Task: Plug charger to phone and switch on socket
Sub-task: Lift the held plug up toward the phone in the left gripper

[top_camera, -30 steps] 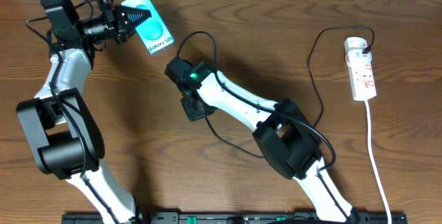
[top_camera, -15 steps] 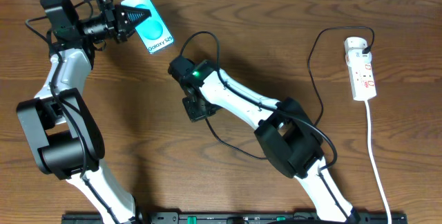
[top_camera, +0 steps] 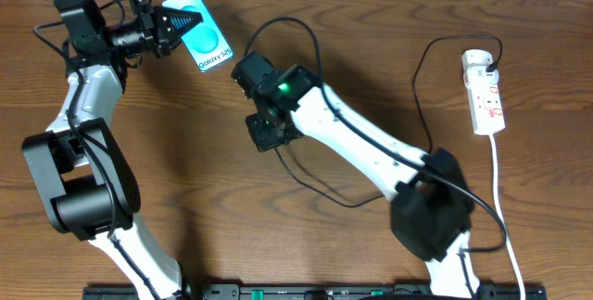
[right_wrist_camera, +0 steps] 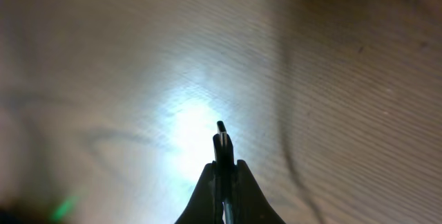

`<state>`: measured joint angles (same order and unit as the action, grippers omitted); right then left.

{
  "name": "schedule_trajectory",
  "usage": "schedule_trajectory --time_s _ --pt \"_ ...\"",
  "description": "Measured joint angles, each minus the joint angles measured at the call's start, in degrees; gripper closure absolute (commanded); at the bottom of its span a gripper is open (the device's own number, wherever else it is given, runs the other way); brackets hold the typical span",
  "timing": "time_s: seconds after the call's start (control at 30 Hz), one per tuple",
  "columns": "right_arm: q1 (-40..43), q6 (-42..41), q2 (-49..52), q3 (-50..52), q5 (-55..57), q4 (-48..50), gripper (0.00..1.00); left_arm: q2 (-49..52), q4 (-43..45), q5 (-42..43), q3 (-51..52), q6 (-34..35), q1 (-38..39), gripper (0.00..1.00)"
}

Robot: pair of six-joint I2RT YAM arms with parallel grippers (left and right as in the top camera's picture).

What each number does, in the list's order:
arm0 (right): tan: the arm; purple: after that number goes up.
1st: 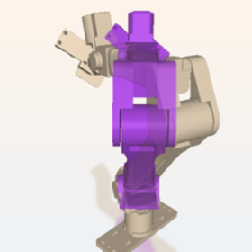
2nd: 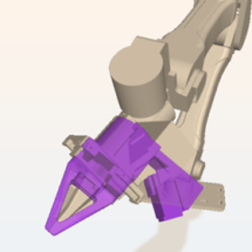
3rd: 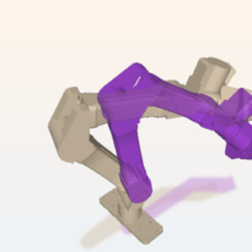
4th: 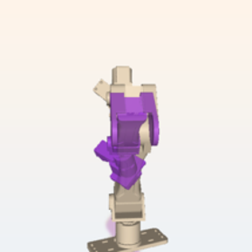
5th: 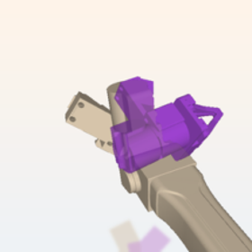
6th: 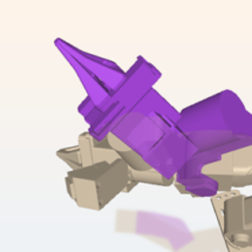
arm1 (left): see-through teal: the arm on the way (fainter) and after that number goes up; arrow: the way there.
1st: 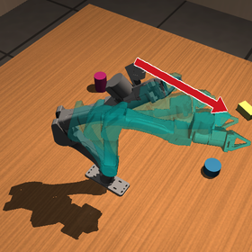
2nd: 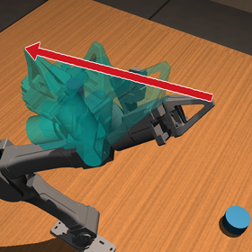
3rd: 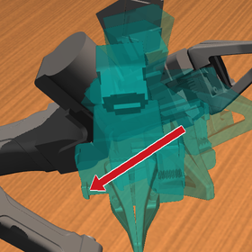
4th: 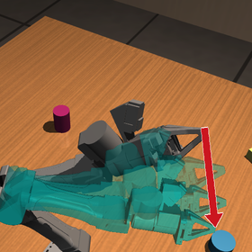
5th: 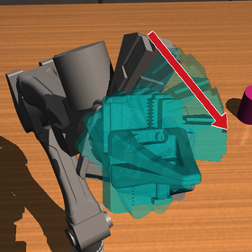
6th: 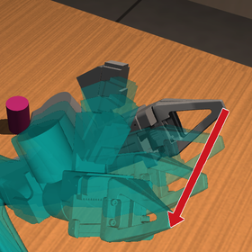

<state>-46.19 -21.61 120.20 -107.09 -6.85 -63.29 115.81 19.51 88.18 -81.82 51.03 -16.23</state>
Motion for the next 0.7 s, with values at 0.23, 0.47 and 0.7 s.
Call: schedule_trajectory --time_s 0.23,0.47,0.7 --pt "0.0 5.4 -7.9 0.0 -6.3 -0.1 0.99 0.0 0.0 0.0 0.0 0.0 0.0 0.93" --pt "0.2 11.1 -14.9 0.0 -15.5 1.7 0.99 0.0 0.0 0.0 0.0 0.0 0.0 0.93" --pt "4.1 14.7 -17.5 0.0 -29.2 5.3 0.99 0.0 0.0 0.1 0.0 0.0 0.0 0.93"
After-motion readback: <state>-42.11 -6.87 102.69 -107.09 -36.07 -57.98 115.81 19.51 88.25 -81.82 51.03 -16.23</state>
